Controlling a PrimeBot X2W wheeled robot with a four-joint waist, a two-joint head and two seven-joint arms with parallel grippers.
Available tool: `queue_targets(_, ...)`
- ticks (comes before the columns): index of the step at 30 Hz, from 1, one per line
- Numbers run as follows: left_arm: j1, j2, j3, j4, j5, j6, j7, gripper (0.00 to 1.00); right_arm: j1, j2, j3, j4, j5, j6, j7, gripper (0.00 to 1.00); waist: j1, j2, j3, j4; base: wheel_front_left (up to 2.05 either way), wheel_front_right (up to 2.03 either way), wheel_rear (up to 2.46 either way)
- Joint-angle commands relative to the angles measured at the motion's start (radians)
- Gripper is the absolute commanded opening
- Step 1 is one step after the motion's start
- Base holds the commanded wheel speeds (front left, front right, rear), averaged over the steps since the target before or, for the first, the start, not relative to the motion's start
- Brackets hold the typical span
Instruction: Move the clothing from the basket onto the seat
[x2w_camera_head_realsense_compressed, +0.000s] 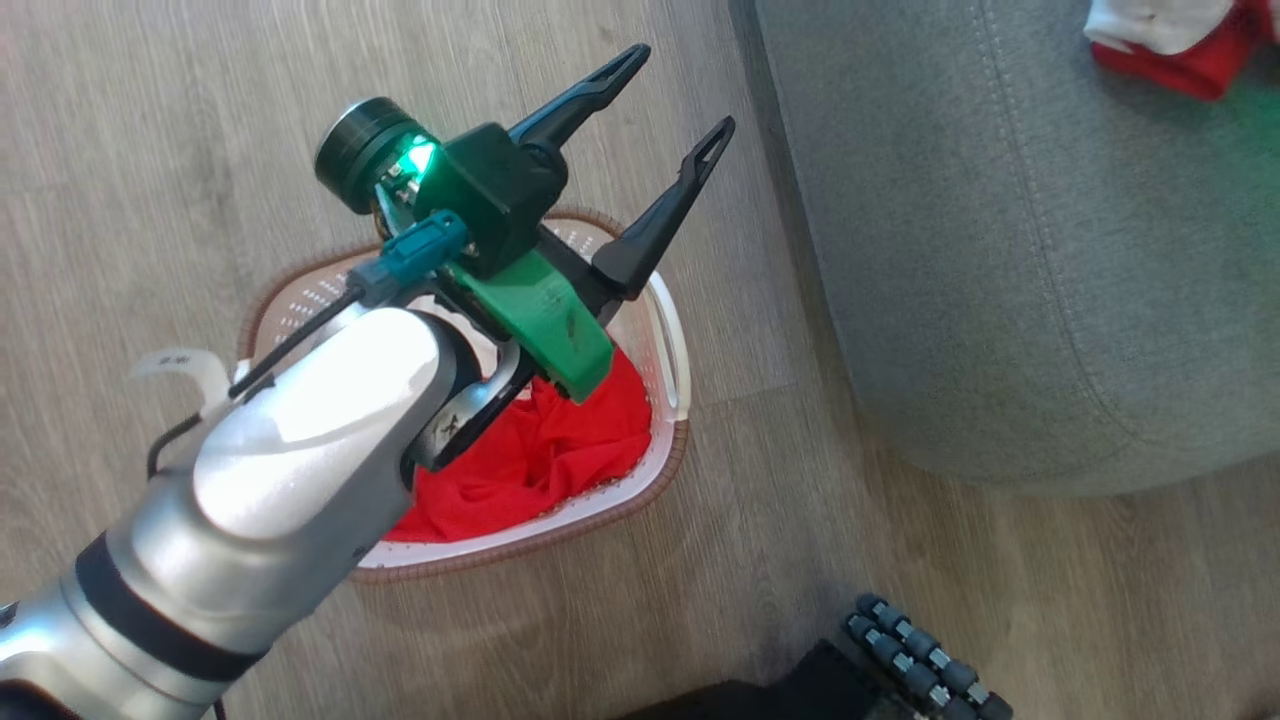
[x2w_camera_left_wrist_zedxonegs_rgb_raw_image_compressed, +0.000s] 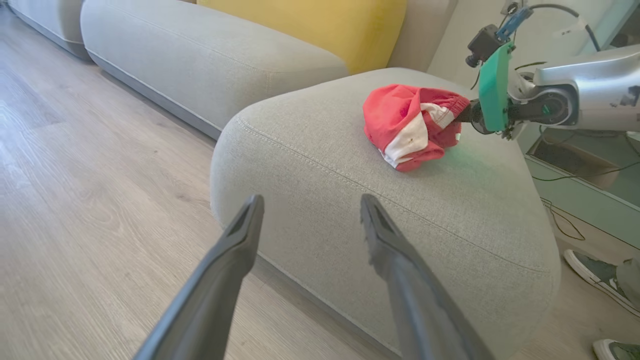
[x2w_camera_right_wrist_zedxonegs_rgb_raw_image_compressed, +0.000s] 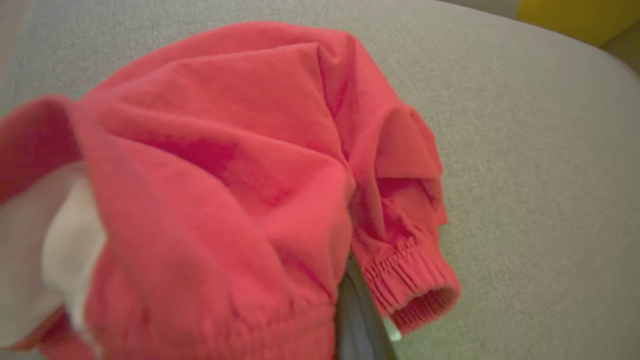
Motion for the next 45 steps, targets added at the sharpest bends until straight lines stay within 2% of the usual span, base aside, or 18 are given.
queue_targets(1,-0.008,0.003,0.027,-0.027,-0.005,0.005,-0.01,1.0,-0.004,-0.044,0.016,-0.012,0.011,0.007,0.012,1.0,-0.0001,0.0,-0.017,-0.001,0.0,0.0,0.0)
queue_targets(9,0.026,-0.003,0.032,0.001,-0.028,0.015,-0.04,1.0,0.036,-0.071,0.131,-0.029,0.067,0.007,0.095,1.0,-0.0001,0.0,-0.115,-0.019,0.0,0.0,0.0)
queue_targets(17,0.094,0.007,0.043,0.022,-0.062,0.034,-0.073,1.0,0.123,-0.121,0.261,-0.129,0.151,0.007,0.147,1.0,-0.0001,0.0,-0.244,-0.049,0.0,0.0,0.0)
queue_targets(24,0.156,0.02,0.058,0.027,-0.088,0.059,-0.104,1.0,0.191,-0.198,0.307,-0.255,0.216,0.007,0.111,1.0,-0.0001,0.0,-0.347,-0.051,0.0,0.0,0.0)
queue_targets(31,0.208,0.028,0.081,0.028,-0.114,0.083,-0.133,1.0,0.277,-0.273,0.259,-0.411,0.242,0.007,0.032,1.0,-0.0001,0.0,-0.432,-0.011,0.0,0.0,0.0)
queue_targets(37,0.245,0.038,0.092,0.023,-0.126,0.098,-0.148,1.0,0.369,-0.305,0.16,-0.516,0.214,0.007,-0.003,1.0,-0.0001,0.0,-0.483,0.027,0.0,0.0,0.0)
queue_targets(41,0.272,0.048,0.105,0.014,-0.136,0.112,-0.156,1.0,0.464,-0.277,0.041,-0.615,0.181,0.007,-0.026,1.0,-0.0001,0.0,-0.511,0.058,0.0,0.0,0.0)
queue_targets(45,0.298,0.058,0.119,0.007,-0.145,0.126,-0.164,1.0,0.575,-0.219,-0.094,-0.729,0.12,0.007,-0.037,1.0,-0.0001,0.0,-0.533,0.094,0.0,0.0,0.0)
